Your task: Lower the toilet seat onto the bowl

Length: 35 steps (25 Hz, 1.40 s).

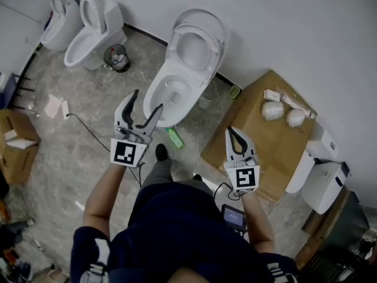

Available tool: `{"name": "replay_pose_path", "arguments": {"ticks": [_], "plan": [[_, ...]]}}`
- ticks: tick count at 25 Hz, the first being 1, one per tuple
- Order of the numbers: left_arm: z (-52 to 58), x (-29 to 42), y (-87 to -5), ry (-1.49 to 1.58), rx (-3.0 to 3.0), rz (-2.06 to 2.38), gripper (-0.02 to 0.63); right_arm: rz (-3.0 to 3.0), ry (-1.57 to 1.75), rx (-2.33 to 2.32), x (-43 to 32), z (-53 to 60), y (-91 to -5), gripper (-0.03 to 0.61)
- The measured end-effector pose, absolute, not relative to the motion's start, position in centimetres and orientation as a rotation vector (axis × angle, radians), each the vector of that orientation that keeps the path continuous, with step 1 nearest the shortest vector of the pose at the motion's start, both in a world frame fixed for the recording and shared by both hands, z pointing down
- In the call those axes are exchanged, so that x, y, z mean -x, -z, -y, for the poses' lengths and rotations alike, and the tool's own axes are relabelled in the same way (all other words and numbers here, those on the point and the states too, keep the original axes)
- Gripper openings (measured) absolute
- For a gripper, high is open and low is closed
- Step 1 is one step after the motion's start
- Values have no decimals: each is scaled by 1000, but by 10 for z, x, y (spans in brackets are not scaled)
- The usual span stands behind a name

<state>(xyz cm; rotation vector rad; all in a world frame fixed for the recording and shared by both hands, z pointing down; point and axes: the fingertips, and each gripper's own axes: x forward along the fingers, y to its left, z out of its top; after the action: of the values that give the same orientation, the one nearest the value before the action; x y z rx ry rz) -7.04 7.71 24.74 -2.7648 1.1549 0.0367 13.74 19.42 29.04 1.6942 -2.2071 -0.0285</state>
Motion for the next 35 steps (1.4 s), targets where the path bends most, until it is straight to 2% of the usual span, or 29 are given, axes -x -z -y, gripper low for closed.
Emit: {"name": "replay_pose_path", "arguments": {"ticks": [12, 35], "plan": [[47, 43, -279, -113, 3121, -945, 305, 2044, 45, -1764, -107, -119, -300, 20], [225, -98, -400, -259, 3604, -1156, 305, 2076, -21, -1628, -169, -49, -336, 20]]}}
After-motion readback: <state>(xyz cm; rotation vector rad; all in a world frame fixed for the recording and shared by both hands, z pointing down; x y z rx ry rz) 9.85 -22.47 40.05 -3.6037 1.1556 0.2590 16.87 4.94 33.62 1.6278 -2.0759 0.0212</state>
